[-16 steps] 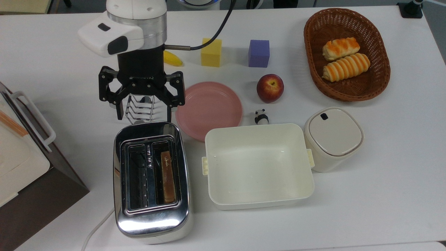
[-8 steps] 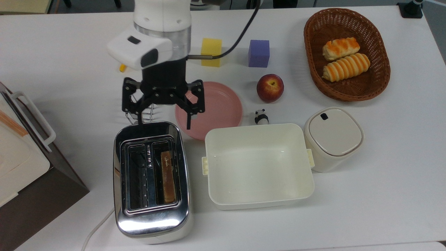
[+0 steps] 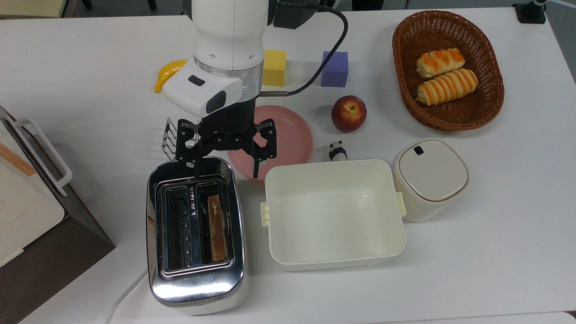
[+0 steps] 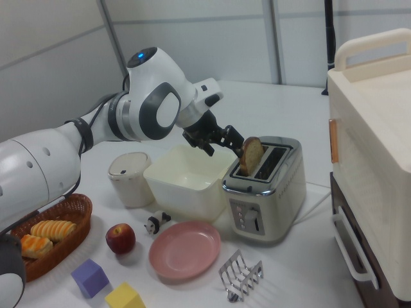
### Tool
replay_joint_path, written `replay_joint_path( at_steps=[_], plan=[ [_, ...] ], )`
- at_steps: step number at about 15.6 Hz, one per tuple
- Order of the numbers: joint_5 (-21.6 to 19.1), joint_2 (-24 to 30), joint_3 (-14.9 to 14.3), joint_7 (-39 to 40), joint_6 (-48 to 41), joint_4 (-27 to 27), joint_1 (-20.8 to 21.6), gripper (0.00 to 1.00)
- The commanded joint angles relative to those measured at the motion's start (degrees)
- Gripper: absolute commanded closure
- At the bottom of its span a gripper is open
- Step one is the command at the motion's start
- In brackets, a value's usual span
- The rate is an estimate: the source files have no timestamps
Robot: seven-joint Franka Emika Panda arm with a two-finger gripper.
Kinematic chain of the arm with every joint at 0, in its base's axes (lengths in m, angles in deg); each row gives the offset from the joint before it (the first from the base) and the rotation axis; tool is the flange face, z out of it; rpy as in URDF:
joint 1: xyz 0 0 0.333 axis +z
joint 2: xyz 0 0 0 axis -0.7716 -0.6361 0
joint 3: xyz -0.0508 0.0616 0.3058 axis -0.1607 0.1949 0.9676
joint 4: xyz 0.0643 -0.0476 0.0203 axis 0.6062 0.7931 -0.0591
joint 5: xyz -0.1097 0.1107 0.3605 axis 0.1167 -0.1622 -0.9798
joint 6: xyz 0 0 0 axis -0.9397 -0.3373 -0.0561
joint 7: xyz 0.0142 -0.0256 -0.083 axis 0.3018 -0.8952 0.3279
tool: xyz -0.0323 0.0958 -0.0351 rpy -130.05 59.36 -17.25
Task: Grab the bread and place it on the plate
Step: 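Position the open gripper above the bread slice in the toaster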
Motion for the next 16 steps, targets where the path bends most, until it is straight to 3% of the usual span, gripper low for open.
replay_joint_path(
  at_steps=[1, 16],
  plan=[
    [1.17, -0.24, -0.35, -1.22, 2.19, -0.88, -0.36, 0.0],
    [1.17, -2.18, -0.7, -0.78, 3.42, -0.88, -2.2, 0.0]
  ],
)
